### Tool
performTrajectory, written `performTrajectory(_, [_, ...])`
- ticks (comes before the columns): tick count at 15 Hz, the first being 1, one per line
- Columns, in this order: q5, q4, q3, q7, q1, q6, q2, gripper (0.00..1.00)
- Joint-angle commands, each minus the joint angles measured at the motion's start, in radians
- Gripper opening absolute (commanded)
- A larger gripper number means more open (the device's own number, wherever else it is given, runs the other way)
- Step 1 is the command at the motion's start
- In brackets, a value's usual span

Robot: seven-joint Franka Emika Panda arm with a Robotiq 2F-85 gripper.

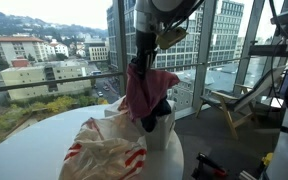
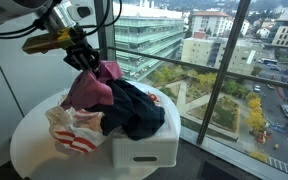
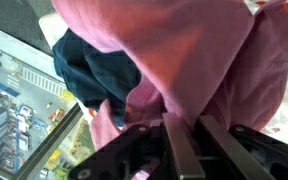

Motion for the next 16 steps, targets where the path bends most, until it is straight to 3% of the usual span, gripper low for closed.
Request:
performTrajectory(1, [0.061, -0.068, -0.015, -0.155, 0.077, 0.058, -0.068, 0.04])
performTrajectory(3, [0.086, -0.078, -0.022, -0.225, 0.116, 0.102, -0.05, 0.04])
performTrajectory(5, [0.04, -0.069, 0.003, -0.238, 0.103, 0.142, -0.03, 0.04])
performTrajectory(12, [-0.203, -0.031, 0.048, -0.173, -0.063, 0.153, -0.139, 0.04])
performTrajectory(16, [-0.291, -0.033, 0.006, -0.139, -0.181, 0.215, -0.172, 0.04])
